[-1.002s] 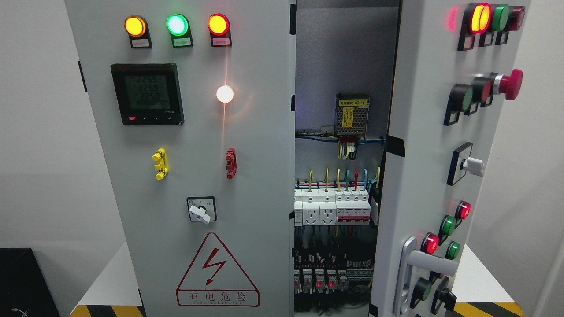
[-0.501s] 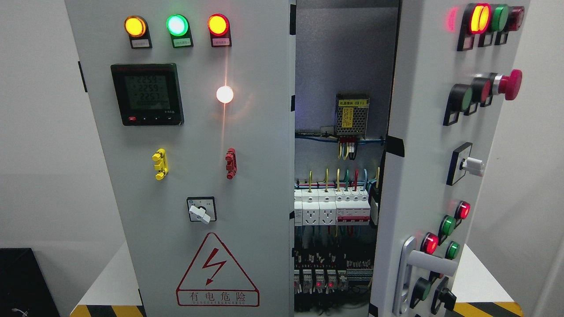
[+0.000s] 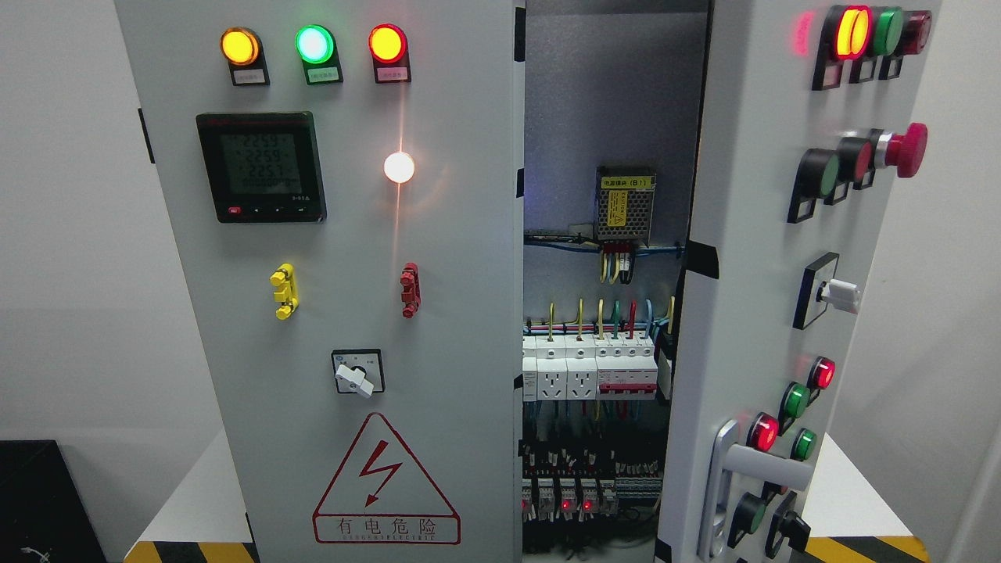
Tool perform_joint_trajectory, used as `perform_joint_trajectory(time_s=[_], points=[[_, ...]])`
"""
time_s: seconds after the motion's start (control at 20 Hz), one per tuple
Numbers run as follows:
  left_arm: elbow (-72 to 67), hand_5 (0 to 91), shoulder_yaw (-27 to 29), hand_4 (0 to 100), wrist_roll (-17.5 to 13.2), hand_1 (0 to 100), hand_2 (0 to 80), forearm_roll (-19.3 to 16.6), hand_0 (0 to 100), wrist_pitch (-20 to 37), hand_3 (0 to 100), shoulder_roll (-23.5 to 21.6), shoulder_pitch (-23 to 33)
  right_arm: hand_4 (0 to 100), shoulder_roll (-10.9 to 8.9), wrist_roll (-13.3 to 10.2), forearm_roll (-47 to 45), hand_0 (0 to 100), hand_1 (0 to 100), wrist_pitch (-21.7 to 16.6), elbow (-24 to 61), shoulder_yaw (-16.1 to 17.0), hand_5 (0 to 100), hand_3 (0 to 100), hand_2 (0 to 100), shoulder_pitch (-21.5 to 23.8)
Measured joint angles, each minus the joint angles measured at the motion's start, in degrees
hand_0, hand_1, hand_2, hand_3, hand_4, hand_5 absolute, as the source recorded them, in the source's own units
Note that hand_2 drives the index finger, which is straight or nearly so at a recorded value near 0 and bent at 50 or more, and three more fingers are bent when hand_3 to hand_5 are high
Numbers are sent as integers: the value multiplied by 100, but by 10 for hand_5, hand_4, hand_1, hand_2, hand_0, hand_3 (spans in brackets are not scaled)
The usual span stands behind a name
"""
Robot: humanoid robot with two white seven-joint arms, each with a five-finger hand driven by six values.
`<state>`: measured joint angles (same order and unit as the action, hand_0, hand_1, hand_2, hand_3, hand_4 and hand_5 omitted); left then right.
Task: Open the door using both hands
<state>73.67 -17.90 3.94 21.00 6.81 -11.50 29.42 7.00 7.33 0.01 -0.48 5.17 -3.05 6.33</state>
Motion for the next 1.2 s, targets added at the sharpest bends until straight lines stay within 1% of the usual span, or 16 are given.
perform_joint_trajectory(time_s=[0.1, 0.35, 0.6, 0.75, 0.9, 1.2], points=[[495, 0, -3, 0, 2, 0, 0, 0, 0, -1, 0, -153, -5, 0, -2, -42, 0, 191, 0, -14, 17, 1, 0, 0, 0, -5], [1699, 0, -24, 0, 2, 0, 0, 14, 0, -2, 0, -567, -245, 0, -7, -71, 0, 191, 0, -36, 42, 4, 0, 0, 0, -13], [2660, 0, -141, 0, 3, 0, 0, 130, 0, -6, 0, -988, -676, 0, -9, -75, 0, 191, 0, -42, 63, 6, 0, 0, 0, -16], [3108, 0, -242, 0, 3, 0, 0, 306, 0, -34, 0, -1195, -1045, 0, -10, -74, 0, 191, 0, -42, 72, 6, 0, 0, 0, -16], [3440, 0, -331, 0, 3, 0, 0, 515, 0, -216, 0, -1369, -1472, 0, -11, -75, 0, 191, 0, -43, 80, 7, 0, 0, 0, -17], [3893, 0, -605, 0, 4, 0, 0, 991, 0, -343, 0, -1717, -2447, 0, -12, -76, -1, 191, 0, -43, 92, 7, 0, 0, 0, -17]])
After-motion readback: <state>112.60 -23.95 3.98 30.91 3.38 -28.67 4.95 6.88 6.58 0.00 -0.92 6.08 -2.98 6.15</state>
